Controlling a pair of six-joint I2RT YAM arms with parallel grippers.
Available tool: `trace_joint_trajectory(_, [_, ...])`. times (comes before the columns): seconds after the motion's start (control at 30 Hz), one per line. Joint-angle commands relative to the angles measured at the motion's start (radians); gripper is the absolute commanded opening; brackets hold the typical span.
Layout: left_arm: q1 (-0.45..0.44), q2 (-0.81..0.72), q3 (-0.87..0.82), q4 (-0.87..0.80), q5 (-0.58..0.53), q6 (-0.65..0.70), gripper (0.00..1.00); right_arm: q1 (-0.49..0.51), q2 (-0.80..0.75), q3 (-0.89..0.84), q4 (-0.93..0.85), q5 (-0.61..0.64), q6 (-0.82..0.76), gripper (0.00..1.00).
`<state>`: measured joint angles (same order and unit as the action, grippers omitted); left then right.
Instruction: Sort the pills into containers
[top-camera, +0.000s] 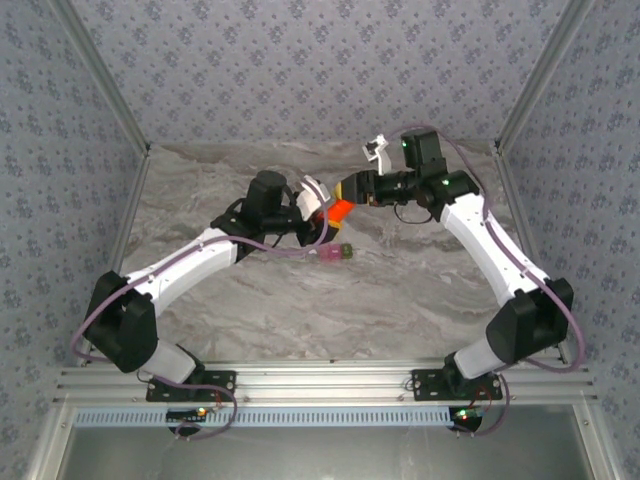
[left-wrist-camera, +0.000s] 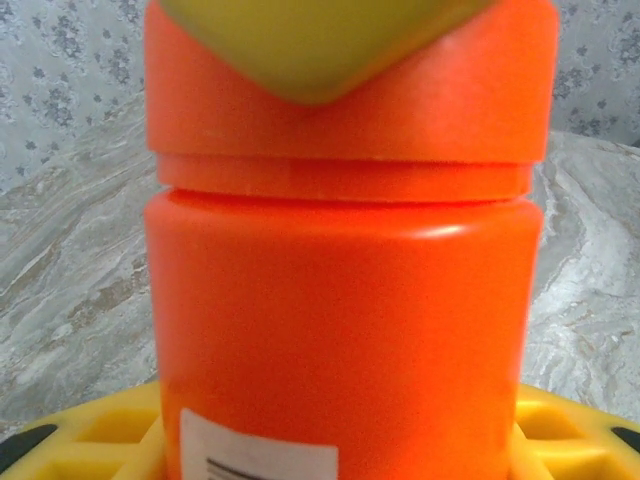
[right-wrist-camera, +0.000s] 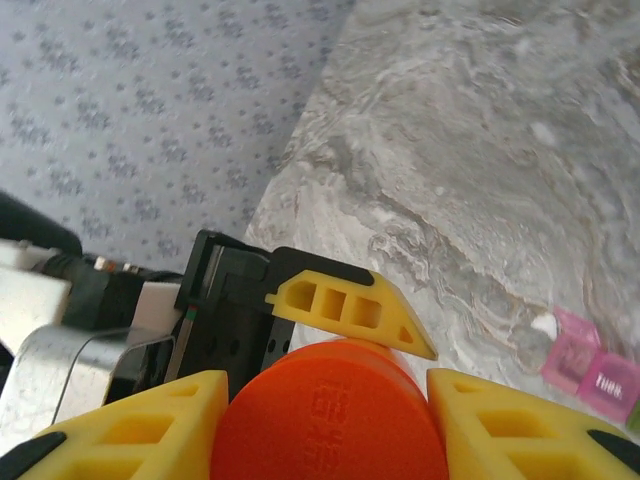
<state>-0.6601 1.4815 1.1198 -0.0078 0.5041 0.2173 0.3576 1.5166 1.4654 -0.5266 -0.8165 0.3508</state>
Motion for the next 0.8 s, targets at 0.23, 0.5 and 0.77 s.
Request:
trace_joint_trajectory(0.23, [-0.001,-0.023,0.029,0.024,0.027,0.004,0.00,-0.165,-0.100,-0.081,0.260,0.001,0.406,0.77])
trace_joint_trajectory(0.5, [-0.001,-0.007,0.052,0.001,0.037,0.019,0.00,-0.021,-0.189,-0.073,-0.008,0.320,0.491,0.80])
trace_joint_trajectory(0.77, [-0.001,-0.005,0.053,0.002,0.045,0.016,0.00,0.075,-0.125,-0.060,0.012,0.347,0.482,0.79])
